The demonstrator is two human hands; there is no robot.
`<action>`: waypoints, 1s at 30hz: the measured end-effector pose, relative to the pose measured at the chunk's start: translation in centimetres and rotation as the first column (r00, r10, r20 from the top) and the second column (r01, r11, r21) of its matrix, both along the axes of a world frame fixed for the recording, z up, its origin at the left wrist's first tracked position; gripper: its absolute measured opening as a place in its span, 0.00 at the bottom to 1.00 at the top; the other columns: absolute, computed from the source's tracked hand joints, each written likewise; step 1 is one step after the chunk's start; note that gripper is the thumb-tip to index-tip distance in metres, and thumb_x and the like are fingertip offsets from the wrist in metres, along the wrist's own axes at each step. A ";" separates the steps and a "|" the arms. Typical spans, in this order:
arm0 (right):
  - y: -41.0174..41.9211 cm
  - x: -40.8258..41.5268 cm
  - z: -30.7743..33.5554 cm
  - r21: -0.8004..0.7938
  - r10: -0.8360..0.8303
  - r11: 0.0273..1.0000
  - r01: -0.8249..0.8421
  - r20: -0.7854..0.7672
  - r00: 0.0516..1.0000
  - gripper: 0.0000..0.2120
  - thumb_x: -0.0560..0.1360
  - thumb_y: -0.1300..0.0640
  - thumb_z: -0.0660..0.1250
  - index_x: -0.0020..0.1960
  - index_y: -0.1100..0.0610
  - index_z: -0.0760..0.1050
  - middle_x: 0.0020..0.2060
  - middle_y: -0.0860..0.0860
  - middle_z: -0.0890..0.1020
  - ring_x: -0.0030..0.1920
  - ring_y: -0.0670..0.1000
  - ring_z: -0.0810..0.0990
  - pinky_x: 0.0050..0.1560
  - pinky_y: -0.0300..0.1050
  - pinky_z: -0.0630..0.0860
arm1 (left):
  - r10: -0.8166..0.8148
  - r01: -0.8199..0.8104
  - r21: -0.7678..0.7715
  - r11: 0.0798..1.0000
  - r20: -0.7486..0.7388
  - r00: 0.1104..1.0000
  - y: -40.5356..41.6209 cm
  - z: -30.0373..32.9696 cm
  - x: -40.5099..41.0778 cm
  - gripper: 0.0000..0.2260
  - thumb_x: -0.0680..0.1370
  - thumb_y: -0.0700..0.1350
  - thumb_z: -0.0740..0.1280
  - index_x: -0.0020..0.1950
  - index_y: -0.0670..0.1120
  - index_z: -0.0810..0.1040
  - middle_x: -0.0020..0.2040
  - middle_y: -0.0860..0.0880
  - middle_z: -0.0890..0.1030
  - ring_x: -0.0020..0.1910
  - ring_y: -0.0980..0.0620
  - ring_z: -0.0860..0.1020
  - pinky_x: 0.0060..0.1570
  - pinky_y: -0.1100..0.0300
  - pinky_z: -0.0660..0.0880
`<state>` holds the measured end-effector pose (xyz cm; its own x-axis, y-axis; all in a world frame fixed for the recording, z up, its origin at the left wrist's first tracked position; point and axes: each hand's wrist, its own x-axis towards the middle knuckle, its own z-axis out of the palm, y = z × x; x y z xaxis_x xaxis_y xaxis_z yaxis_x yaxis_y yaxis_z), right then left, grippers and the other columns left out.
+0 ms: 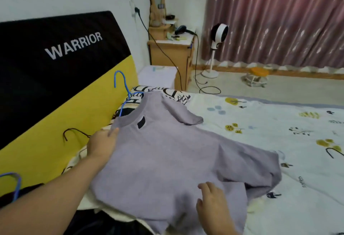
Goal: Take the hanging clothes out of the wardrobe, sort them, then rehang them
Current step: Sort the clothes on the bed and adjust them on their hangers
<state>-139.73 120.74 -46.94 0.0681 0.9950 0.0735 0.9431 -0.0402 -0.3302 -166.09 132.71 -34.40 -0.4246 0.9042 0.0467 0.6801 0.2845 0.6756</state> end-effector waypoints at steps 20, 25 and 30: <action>-0.4 -2.2 -0.3 -0.369 0.158 0.925 -0.090 0.160 0.974 0.19 0.78 0.58 0.56 0.69 0.54 0.62 0.70 0.56 0.61 0.70 0.56 0.61 0.66 0.50 0.61 | -0.596 0.503 -0.321 0.802 -0.461 0.657 -5.2 -7.1 1.5 0.24 0.75 0.47 0.52 0.71 0.48 0.64 0.69 0.48 0.69 0.68 0.47 0.67 0.64 0.57 0.63; -2.3 -1.6 5.3 -0.397 0.187 0.911 -0.109 0.165 0.968 0.18 0.79 0.55 0.57 0.68 0.57 0.64 0.67 0.57 0.66 0.67 0.58 0.64 0.63 0.51 0.63 | -0.823 0.679 -0.466 0.567 -0.296 0.484 -9.9 -3.3 4.8 0.21 0.79 0.43 0.58 0.72 0.50 0.62 0.66 0.51 0.71 0.63 0.50 0.72 0.60 0.61 0.65; -6.3 -0.5 11.4 -0.385 0.200 0.914 -0.128 0.152 0.968 0.20 0.80 0.51 0.56 0.69 0.58 0.63 0.65 0.57 0.70 0.64 0.59 0.68 0.59 0.51 0.67 | -0.913 0.712 -0.571 0.407 -0.239 0.330 -14.2 1.0 6.5 0.18 0.79 0.47 0.58 0.70 0.50 0.65 0.63 0.50 0.74 0.60 0.50 0.73 0.57 0.60 0.67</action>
<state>-140.20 114.44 -35.52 -0.0774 0.9490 -0.3056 0.9893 0.0351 -0.1416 -159.61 118.47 -33.36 0.5328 0.7569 -0.3784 0.8457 -0.4928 0.2049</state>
